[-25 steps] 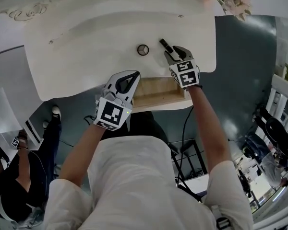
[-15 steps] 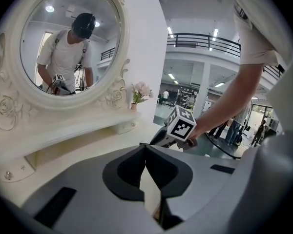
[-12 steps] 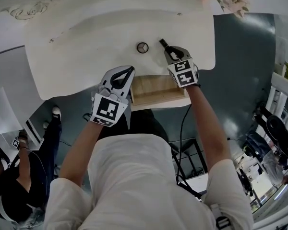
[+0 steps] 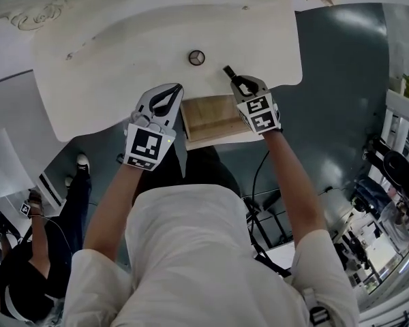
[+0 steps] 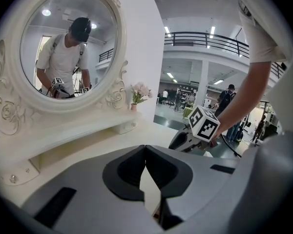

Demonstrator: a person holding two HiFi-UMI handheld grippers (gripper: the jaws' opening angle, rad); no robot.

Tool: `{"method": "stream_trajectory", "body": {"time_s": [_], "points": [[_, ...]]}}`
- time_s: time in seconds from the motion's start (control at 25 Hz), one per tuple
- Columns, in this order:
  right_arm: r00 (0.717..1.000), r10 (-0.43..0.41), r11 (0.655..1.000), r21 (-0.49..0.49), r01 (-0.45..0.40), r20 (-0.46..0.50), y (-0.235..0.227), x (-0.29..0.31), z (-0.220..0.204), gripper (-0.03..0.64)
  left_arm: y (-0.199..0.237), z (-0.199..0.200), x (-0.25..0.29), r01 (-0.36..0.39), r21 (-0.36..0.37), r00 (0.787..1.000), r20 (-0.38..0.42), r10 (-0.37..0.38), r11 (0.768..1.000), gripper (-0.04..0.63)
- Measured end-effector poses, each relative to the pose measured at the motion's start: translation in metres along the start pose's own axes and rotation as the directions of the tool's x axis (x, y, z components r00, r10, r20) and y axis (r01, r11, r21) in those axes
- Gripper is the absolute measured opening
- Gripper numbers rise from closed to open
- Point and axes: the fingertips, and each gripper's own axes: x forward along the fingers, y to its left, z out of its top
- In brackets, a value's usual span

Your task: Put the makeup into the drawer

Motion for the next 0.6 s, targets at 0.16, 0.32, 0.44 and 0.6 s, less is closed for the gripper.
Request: {"method": "stream_trajectory", "body": {"time_s": [0.16, 0.32, 0.44, 0.6], "points": [[1.000, 0.019, 0.999, 0.035, -0.020, 0.002, 0.020, -0.011, -0.019, 0.104, -0.004, -0.001, 0.000, 0.010, 0.012, 1.000, -0.003, -0.010, 1.000, 0.015], [0.999, 0.040, 0.998, 0.042, -0.041, 0.014, 0.039, -0.024, -0.031, 0.104, -0.011, 0.000, 0.002, 0.023, 0.018, 1.000, -0.007, -0.022, 1.000, 0.015], [0.998, 0.056, 0.998, 0.033, -0.057, 0.017, 0.053, -0.031, -0.044, 0.104, -0.019, -0.001, 0.003, 0.034, 0.020, 0.999, -0.007, -0.034, 0.999, 0.015], [0.997, 0.083, 0.996, 0.037, -0.083, 0.008, 0.069, -0.030, -0.063, 0.104, -0.023, -0.007, 0.007, 0.047, 0.021, 0.999, -0.015, -0.047, 0.999, 0.015]]}}
